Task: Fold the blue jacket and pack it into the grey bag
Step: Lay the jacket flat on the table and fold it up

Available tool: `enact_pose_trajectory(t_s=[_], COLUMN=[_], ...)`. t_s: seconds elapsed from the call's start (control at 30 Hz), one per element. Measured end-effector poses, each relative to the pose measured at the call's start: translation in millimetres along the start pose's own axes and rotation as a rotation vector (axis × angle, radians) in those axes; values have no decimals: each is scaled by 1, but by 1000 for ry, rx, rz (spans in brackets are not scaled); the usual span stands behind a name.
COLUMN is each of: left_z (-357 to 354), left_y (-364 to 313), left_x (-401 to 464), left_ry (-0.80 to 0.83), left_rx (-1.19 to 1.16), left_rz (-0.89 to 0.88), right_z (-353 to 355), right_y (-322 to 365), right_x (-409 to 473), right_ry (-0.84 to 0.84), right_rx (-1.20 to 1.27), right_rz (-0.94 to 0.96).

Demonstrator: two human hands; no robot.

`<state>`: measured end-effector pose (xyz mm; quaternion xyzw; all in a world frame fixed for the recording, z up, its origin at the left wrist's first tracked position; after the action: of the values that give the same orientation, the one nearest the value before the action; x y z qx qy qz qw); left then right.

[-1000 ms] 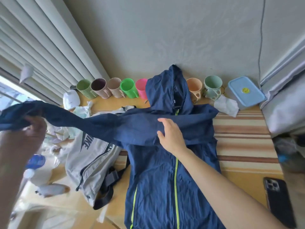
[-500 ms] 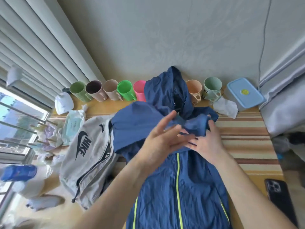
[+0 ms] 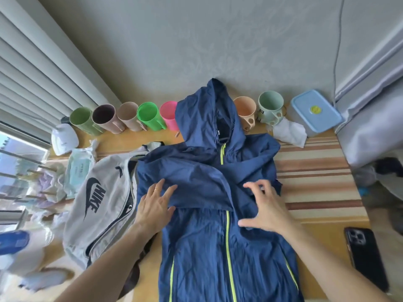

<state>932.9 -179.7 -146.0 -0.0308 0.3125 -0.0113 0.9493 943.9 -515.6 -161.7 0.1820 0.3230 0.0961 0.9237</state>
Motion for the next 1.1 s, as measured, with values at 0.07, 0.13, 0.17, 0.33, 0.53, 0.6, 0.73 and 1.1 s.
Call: enact_pose_trajectory(t_s=[0.07,0.13,0.17,0.33,0.53,0.6,0.73,1.1], left_z=[-4,-6,-8,-5,-8,-9,-13,-103], left_y=[4,8,9,4,5,9,8,-22], left_x=[2,1,2,2,5,6,4,-62], left_ry=[64,81,96,92,77,63,36,-74], left_rx=[-42,-107,-125,-182,-259,-279,-352,142], left_rz=[47,91,104,121,161,167,174,-49], right_z=[-23,-38,-37,1,26,43,62,-47], right_y=[6,0,-4,-14,-31,-51,-67,-35], right_x=[-3,-3,-3,1,22,36,43,-15], right_ry=[4,6,-46,-310,-373,-402,-431,-248], right_rx=[-283,-350,-306,6,599,799,723,-177], right_rz=[96,110,100,76,-192,-336,-566,-119])
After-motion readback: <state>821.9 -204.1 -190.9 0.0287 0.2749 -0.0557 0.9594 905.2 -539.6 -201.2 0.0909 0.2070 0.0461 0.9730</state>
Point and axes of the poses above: each hand's wrist, its own x-axis towards the middle knuckle, its own z-axis out of the back of the hand, y = z × x, the point moved 4 cm from there along x, towards the middle knuckle, and after that the axes turned 11 degrees about y, right-handed, at the moved point
